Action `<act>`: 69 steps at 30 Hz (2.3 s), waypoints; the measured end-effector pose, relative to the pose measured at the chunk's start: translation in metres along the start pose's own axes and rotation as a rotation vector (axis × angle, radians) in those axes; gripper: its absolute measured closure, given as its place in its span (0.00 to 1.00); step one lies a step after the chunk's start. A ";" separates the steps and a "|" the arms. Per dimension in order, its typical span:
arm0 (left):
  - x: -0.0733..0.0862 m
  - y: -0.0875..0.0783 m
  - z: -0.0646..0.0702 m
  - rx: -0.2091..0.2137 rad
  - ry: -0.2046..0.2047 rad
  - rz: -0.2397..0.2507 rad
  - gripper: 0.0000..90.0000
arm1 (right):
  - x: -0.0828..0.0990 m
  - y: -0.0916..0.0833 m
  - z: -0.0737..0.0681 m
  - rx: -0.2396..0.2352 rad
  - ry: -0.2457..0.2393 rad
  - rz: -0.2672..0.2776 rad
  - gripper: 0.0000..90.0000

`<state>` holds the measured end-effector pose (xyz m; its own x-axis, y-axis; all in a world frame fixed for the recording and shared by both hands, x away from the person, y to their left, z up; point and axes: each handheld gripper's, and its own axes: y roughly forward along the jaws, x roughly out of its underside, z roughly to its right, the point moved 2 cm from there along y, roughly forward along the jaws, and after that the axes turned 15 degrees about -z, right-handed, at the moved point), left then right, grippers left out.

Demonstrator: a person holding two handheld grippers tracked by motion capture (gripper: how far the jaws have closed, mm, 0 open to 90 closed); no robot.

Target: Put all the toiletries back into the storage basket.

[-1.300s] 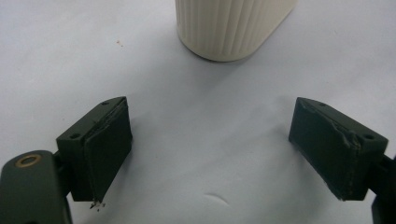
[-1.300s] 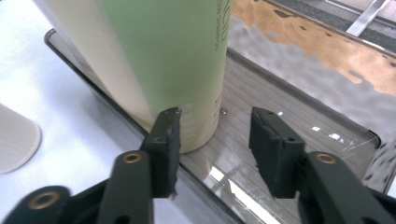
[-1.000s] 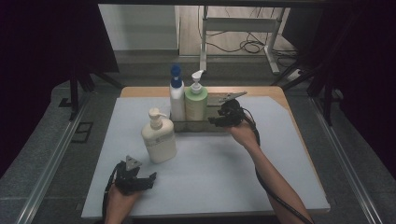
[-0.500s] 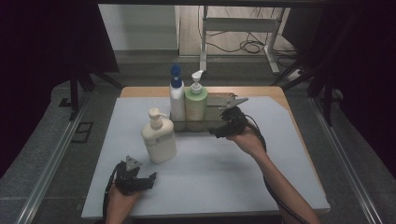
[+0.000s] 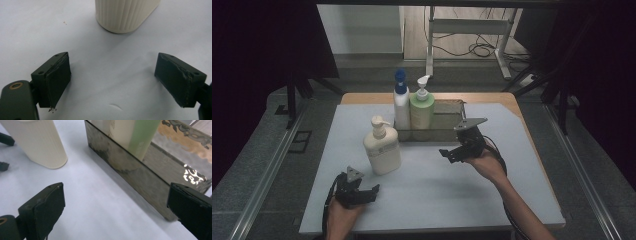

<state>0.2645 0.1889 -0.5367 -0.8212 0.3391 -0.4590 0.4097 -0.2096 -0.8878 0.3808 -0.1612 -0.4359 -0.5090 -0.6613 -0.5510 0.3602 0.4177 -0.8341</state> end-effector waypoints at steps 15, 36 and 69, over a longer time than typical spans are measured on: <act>-0.003 -0.016 -0.005 -0.037 -0.002 0.046 0.30 | 0.051 -0.009 -0.006 0.007 0.033 0.014 0.03; -0.015 -0.021 -0.024 0.021 0.006 0.063 0.77 | 0.130 0.012 -0.007 -0.005 0.121 -0.039 0.06; -0.059 0.011 -0.037 0.038 0.065 0.072 0.99 | 0.159 0.015 -0.009 0.059 0.154 -0.057 0.07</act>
<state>0.3321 0.2002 -0.5206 -0.7624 0.3804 -0.5234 0.4500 -0.2695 -0.8514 0.2989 -0.2545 -0.5363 -0.6422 -0.5775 -0.5041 0.3702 0.3422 -0.8636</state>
